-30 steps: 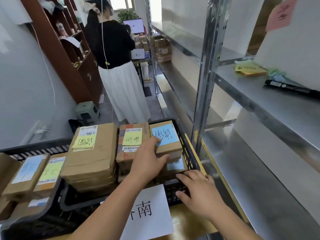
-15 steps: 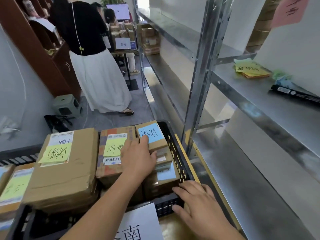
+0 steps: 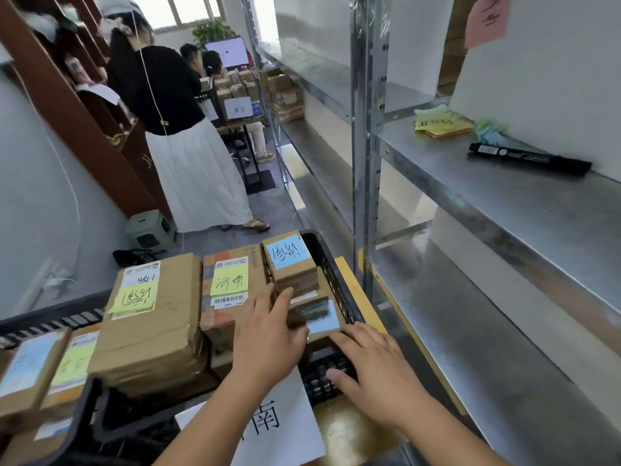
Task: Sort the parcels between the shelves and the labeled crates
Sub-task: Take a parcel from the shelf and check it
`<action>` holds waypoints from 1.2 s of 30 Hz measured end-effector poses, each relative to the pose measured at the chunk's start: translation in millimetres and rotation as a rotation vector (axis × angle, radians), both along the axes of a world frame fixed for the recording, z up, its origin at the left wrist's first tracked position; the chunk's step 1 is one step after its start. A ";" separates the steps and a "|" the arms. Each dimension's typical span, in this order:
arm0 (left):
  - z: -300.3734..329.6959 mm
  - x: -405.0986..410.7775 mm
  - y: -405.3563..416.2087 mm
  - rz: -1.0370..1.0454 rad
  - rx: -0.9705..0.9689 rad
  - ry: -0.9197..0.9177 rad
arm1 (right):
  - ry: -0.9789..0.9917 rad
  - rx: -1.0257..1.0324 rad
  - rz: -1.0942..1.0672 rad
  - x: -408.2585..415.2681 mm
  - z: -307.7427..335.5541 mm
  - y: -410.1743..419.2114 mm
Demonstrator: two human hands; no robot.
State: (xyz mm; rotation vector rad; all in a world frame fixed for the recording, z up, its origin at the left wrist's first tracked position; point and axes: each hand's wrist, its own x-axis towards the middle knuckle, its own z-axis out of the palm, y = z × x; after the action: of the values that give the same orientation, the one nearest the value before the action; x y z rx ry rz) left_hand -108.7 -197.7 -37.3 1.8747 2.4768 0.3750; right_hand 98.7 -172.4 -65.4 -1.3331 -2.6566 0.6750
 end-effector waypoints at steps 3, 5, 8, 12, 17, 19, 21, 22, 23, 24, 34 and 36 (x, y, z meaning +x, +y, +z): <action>-1.9 6.0 -22.9 -0.054 0.004 -0.008 | 0.007 -0.005 -0.047 6.6 6.8 -13.9; -1.4 9.0 -33.8 -0.094 0.014 -0.013 | -0.009 -0.002 -0.085 13.8 10.2 -26.2; 0.2 15.3 -48.3 -0.176 0.020 -0.020 | -0.047 0.025 -0.155 26.4 16.2 -48.5; 1.3 26.7 -68.9 -0.374 0.010 0.004 | -0.056 0.047 -0.315 41.8 21.0 -90.0; -0.8 40.7 -106.0 -0.616 -0.020 0.007 | -0.096 0.079 -0.507 56.6 24.1 -163.1; -0.7 48.9 -126.4 -0.694 -0.036 -0.007 | -0.107 0.082 -0.575 62.2 26.9 -197.0; 0.5 60.0 -147.9 -0.776 -0.030 -0.006 | -0.119 0.076 -0.651 70.0 30.1 -231.1; 0.9 66.0 -158.2 -0.818 -0.027 -0.004 | -0.121 0.075 -0.695 74.5 31.6 -247.6; 0.8 72.3 -167.7 -0.860 -0.029 -0.005 | -0.122 0.075 -0.741 79.6 33.2 -264.5; -0.1 79.4 -176.8 -0.899 -0.036 -0.007 | -0.120 0.071 -0.786 85.2 35.0 -281.8; 7.8 203.9 -282.4 -1.234 -0.041 -0.003 | -0.133 0.080 -1.149 170.5 48.1 -454.2; 8.9 236.1 -305.1 -1.289 -0.050 -0.017 | -0.139 0.086 -1.212 193.6 47.7 -486.4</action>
State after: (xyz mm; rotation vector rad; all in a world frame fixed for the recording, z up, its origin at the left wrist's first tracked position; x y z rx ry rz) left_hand 127.5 -502.8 -28.4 2.8222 0.8153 0.2319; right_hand 292.3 -658.8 -17.7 -2.5221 -1.3885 0.2644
